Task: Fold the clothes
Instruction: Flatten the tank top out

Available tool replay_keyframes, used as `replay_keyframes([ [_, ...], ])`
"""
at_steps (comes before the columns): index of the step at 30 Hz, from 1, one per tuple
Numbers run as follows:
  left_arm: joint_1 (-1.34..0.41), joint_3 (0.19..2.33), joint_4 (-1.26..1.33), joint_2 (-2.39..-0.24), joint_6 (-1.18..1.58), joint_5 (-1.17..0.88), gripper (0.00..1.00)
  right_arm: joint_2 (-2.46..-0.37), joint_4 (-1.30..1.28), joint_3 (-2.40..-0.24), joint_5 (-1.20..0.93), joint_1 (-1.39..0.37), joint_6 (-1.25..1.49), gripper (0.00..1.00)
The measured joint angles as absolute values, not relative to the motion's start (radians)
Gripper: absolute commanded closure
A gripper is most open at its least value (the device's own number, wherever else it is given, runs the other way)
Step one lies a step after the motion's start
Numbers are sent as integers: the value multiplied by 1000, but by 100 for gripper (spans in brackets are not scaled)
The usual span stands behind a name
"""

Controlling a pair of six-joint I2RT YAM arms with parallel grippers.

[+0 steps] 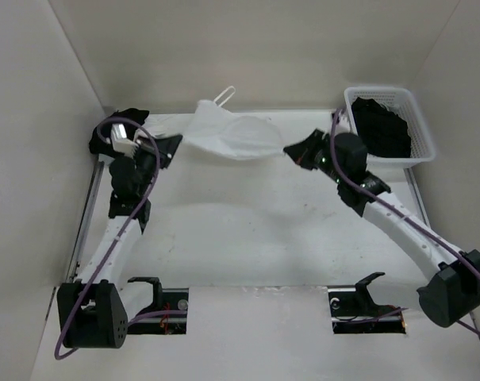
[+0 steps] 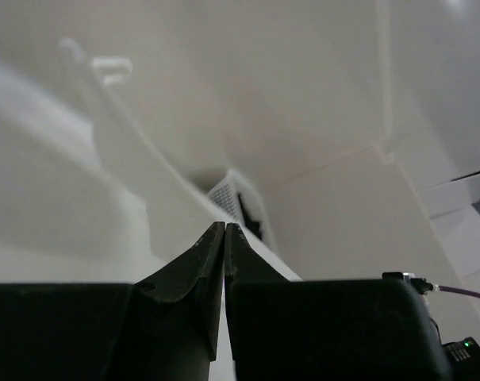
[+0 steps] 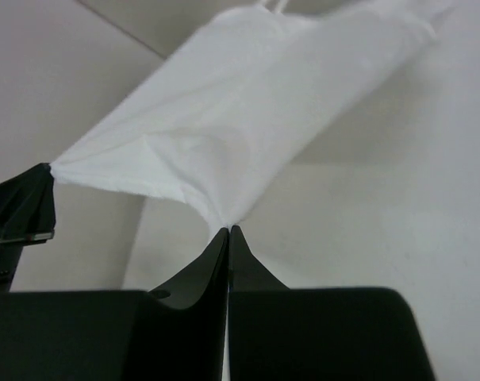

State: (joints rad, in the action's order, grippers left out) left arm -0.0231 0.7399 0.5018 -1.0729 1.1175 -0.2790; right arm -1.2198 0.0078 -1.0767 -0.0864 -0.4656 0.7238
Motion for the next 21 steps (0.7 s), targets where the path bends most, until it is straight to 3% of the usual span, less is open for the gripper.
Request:
replay_keyframes([
  [9, 95, 70, 509, -949, 1111, -364, 97, -1171, 105, -445, -79, -524, 826, 98],
  [16, 142, 27, 352, -587, 1103, -485, 98, -906, 128, -220, -51, -631, 943, 97],
  [21, 71, 29, 193, -382, 1104, -509, 98, -634, 7, -164, -5, -778, 1050, 97],
])
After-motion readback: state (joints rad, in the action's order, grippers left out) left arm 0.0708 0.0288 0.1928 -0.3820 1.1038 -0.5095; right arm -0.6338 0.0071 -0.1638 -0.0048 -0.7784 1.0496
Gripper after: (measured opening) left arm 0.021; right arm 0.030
